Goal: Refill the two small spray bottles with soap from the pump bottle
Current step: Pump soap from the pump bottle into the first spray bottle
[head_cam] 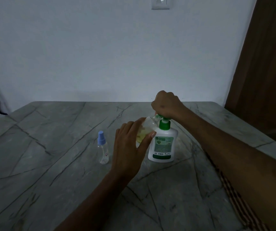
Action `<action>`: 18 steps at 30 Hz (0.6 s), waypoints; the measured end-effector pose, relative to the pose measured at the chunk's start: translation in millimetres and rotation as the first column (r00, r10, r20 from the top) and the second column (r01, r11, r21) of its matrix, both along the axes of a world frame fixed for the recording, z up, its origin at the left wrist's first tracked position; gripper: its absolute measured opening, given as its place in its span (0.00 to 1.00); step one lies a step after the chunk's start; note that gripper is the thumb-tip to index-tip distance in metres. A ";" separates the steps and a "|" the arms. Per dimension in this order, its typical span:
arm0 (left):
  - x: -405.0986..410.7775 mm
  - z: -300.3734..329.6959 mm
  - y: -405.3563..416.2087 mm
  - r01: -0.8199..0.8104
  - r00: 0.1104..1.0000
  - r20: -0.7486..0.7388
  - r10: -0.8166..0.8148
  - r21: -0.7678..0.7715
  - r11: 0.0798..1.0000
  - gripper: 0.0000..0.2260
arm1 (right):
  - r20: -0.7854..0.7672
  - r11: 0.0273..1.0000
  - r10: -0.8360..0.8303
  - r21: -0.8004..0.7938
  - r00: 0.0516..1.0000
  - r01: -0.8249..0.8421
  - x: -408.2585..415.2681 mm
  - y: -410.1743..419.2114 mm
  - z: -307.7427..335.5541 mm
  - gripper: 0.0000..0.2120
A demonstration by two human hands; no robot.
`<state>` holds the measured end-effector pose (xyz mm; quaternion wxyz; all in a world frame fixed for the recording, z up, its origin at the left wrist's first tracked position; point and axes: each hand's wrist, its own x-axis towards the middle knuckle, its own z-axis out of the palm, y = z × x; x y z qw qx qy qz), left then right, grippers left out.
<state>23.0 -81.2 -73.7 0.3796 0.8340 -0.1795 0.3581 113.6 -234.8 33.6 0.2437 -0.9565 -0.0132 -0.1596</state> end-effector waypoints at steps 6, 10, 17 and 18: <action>0.1 1.6 -1.2 -0.006 1.000 0.010 0.006 -0.008 1.000 0.22 | -0.019 0.998 -0.001 0.067 1.000 0.003 4.9 -1.7 -3.8 0.09; -1.0 0.6 -1.0 0.000 1.000 0.009 0.000 -0.009 1.000 0.21 | -0.037 0.995 -0.009 0.097 0.999 0.013 3.6 -2.1 -7.5 0.10; -0.5 2.8 -1.1 -0.004 1.000 0.004 0.004 -0.005 1.000 0.22 | -0.002 0.993 0.035 0.109 0.999 -0.035 -1.9 -0.7 1.4 0.13; -0.3 2.2 -1.0 -0.004 1.000 0.005 0.004 0.005 1.000 0.22 | -0.014 0.993 0.027 0.115 1.000 -0.025 -2.4 -1.4 -1.2 0.11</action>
